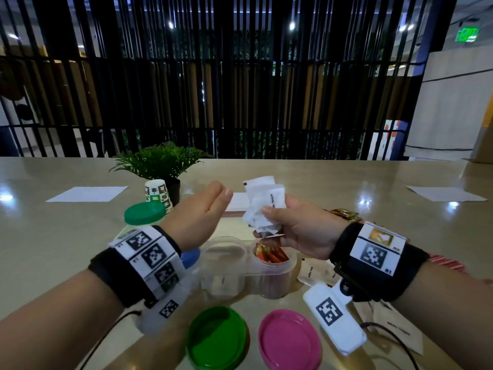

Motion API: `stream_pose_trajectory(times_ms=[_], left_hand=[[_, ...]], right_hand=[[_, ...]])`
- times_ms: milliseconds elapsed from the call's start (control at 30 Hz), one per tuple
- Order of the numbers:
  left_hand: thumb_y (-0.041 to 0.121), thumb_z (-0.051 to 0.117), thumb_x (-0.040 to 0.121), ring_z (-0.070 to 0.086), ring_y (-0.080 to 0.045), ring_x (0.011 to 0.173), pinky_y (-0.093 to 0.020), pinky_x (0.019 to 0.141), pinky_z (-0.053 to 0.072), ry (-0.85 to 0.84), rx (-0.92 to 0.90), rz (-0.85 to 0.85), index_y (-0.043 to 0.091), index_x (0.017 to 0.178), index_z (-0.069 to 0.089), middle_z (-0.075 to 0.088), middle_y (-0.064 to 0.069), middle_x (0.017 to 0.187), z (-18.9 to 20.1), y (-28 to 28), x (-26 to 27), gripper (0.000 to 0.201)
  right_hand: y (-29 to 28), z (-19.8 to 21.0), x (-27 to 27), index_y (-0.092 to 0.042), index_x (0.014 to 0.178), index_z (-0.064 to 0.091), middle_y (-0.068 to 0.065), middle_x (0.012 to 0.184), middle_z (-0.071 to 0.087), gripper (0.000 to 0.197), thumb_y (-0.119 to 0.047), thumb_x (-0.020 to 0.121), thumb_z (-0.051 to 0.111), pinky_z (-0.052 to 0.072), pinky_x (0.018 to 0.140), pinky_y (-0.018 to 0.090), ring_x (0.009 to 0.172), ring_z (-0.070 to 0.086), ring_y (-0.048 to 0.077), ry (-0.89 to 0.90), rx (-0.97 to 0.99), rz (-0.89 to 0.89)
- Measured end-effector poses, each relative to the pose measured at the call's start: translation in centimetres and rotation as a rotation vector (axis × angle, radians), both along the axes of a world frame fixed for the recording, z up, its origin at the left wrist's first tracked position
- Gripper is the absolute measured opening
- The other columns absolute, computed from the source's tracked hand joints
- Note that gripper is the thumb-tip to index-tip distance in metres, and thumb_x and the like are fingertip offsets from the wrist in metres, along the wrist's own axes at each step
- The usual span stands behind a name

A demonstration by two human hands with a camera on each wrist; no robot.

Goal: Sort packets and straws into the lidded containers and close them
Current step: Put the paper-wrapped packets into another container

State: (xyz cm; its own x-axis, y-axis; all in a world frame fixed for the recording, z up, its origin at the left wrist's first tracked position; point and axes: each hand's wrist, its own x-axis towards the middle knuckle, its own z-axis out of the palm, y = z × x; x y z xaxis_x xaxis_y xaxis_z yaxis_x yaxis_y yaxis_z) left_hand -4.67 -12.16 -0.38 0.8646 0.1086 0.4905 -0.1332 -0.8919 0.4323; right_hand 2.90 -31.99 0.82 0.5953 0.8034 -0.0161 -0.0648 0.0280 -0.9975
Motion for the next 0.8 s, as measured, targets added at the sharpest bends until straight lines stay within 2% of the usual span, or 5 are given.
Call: stream_pose_trajectory(times_ms=[133, 367, 500, 633, 800], left_hand=[[0.04, 0.045, 0.099, 0.055, -0.021, 0.094, -0.037, 0.087, 0.046, 0.399, 0.431, 0.037, 0.026, 0.091, 0.057, 0.051, 0.004, 0.097, -0.6, 1.3, 1.1, 0.02], [0.063, 0.049, 0.089, 0.061, -0.013, 0.083, -0.034, 0.078, 0.053, 0.542, 0.559, -0.087, 0.023, 0.098, 0.071, 0.068, 0.006, 0.092, -0.1, -0.6, 1.5, 0.047], [0.072, 0.047, 0.084, 0.059, -0.02, 0.072, -0.035, 0.067, 0.049, 0.809, 0.679, -0.072, 0.013, 0.088, 0.068, 0.065, -0.001, 0.079, 0.1, -2.4, 1.7, 0.062], [0.064, 0.063, 0.081, 0.06, -0.02, 0.101, -0.031, 0.088, 0.046, 0.999, 0.534, -0.087, 0.017, 0.118, 0.062, 0.066, -0.001, 0.107, -0.5, -3.2, 2.1, 0.059], [0.043, 0.073, 0.082, 0.062, -0.023, 0.112, -0.024, 0.079, 0.043, 0.959, 0.439, -0.096, 0.009, 0.121, 0.063, 0.067, -0.008, 0.119, -1.5, -3.4, 2.1, 0.053]], right_hand=[[0.0, -0.2, 0.6, -0.018, 0.116, 0.053, 0.007, 0.101, 0.069, 0.019, -0.012, 0.099, 0.047, 0.054, 0.074, 0.029, 0.077, 0.067, 0.017, 0.023, 0.008, -0.066], [0.7, -2.7, 1.2, -0.006, 0.129, 0.048, 0.017, 0.119, 0.065, 0.031, -0.007, 0.098, 0.048, 0.055, 0.074, 0.03, 0.1, 0.065, 0.025, 0.109, 0.005, -0.073], [0.6, -2.7, 1.1, -0.006, 0.127, 0.05, 0.011, 0.108, 0.068, 0.029, -0.005, 0.098, 0.046, 0.055, 0.07, 0.025, 0.09, 0.067, 0.018, 0.12, 0.029, -0.073], [0.5, -2.7, 1.1, -0.008, 0.128, 0.05, 0.011, 0.113, 0.068, 0.03, -0.005, 0.099, 0.045, 0.055, 0.081, 0.026, 0.096, 0.067, 0.018, 0.106, 0.022, -0.054], [0.5, -2.9, 1.2, -0.007, 0.131, 0.047, 0.014, 0.119, 0.065, 0.033, -0.005, 0.098, 0.046, 0.055, 0.081, 0.026, 0.101, 0.066, 0.02, 0.123, 0.022, -0.05]])
